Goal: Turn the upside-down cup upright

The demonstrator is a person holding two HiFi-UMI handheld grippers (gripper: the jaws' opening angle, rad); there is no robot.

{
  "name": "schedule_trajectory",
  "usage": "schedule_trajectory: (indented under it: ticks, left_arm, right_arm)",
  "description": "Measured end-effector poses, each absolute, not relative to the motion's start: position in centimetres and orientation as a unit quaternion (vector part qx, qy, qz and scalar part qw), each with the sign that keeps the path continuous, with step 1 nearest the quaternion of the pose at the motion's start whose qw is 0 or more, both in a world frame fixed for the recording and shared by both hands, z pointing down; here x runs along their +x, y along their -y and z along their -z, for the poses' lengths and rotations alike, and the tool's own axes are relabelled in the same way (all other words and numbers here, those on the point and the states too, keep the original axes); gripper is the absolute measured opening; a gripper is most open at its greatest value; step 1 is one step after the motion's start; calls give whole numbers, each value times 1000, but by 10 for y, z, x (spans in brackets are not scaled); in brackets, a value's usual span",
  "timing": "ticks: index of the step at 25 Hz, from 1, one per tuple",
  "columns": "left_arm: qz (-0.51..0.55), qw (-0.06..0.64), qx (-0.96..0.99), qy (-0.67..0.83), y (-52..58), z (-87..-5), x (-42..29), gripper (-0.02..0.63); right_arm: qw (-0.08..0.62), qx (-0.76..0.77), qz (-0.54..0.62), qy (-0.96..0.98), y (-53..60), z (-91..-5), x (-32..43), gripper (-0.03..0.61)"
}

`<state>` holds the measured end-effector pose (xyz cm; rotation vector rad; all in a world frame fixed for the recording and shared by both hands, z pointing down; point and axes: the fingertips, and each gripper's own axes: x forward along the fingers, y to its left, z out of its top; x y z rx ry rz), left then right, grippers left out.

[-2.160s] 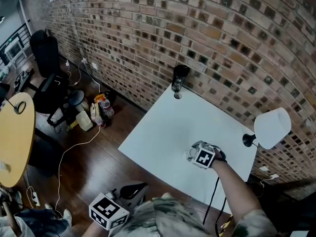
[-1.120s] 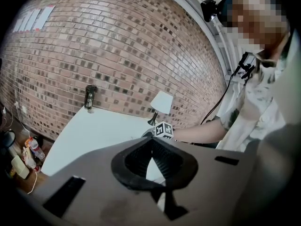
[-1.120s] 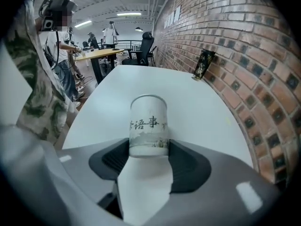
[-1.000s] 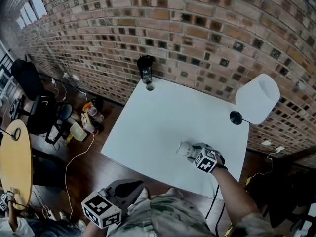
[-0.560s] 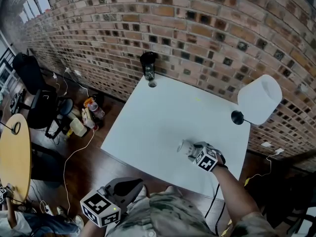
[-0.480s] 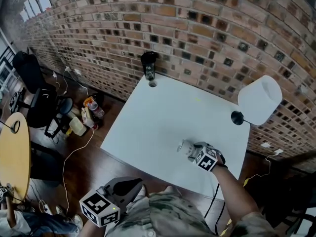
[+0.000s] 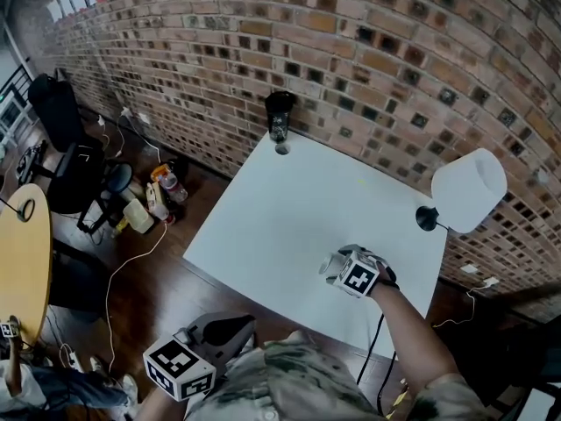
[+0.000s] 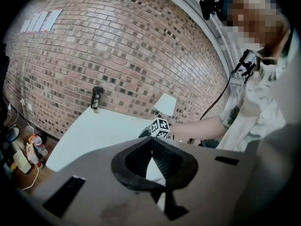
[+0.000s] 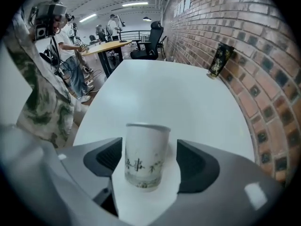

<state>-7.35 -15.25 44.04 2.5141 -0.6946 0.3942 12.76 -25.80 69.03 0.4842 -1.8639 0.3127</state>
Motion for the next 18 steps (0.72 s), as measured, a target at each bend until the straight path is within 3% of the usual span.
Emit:
schedule_trajectory:
  ticks: [9,18]
  left_arm:
    - [-142,257,916,273,155,-446,-97,7]
    - [-146,253,921,257,157,-445,-92,6]
  right_arm:
    - [579,193,-134,781,271,-694,106,327]
    - [456,306,-105,829,290,-654,107,322]
